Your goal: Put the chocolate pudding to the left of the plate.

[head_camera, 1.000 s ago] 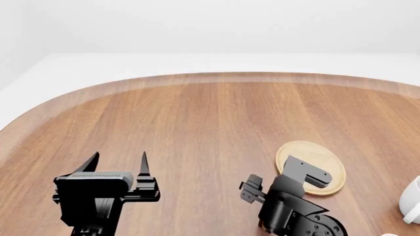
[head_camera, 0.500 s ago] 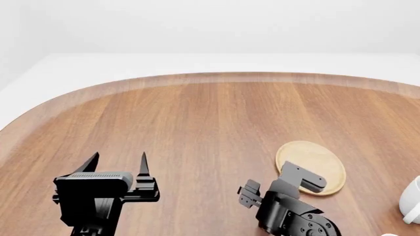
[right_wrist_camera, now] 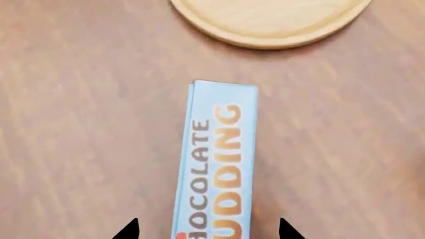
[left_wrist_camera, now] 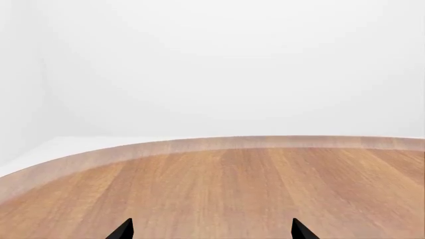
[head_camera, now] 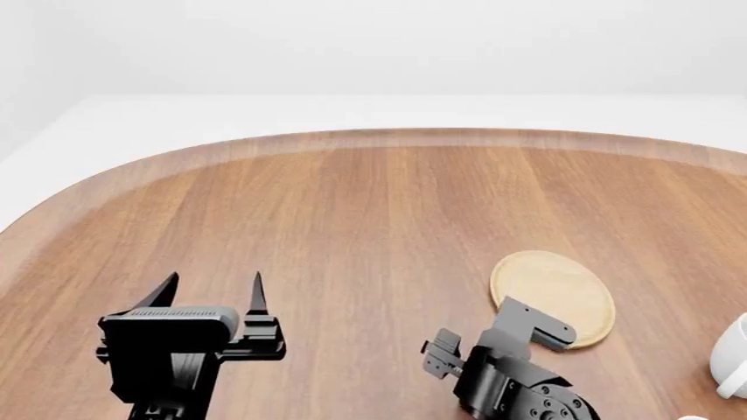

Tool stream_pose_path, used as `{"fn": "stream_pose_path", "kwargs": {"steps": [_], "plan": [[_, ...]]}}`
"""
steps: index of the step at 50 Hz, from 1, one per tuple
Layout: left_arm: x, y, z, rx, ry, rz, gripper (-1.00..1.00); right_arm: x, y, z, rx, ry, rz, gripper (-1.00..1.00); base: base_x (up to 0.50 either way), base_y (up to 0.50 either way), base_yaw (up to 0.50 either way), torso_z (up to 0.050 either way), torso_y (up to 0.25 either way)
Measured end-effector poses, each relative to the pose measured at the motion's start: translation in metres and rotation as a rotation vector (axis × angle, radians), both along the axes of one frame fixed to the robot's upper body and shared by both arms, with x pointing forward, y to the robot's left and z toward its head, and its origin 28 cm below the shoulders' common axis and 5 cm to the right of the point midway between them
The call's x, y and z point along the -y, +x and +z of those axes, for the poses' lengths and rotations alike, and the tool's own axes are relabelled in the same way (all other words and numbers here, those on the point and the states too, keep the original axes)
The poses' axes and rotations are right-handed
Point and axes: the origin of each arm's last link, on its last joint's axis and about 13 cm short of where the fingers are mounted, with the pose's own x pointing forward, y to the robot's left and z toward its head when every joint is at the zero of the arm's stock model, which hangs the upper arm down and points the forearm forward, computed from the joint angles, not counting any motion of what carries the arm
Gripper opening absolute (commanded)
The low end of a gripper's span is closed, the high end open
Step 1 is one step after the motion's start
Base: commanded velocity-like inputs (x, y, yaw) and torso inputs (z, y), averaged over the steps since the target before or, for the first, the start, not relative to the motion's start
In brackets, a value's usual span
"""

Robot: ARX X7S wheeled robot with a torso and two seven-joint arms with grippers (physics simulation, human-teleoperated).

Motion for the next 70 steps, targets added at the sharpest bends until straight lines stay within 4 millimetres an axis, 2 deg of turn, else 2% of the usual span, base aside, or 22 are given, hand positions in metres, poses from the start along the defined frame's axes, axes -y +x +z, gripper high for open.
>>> {"fn": "stream_pose_path", "kwargs": {"steps": [46,47,70], "plan": [[0.001,-0.001,0.0,-0.001,0.002,-0.001,1.0,0.002,0.004,-0.017,-0.068,0.046,0.002,1.0,0.0,0.0,0.0,0.0,0.0],[0.001,-0.001,0.0,-0.001,0.002,-0.001,1.0,0.002,0.004,-0.017,-0.069,0.049,0.003,-1.0,0.0,0.0,0.0,0.0,0.0],[0.001,-0.001,-0.001,-0.003,0.002,-0.001,1.0,0.003,0.005,-0.019,-0.086,0.041,0.003,-1.0,0.0,0.0,0.0,0.0,0.0]]}}
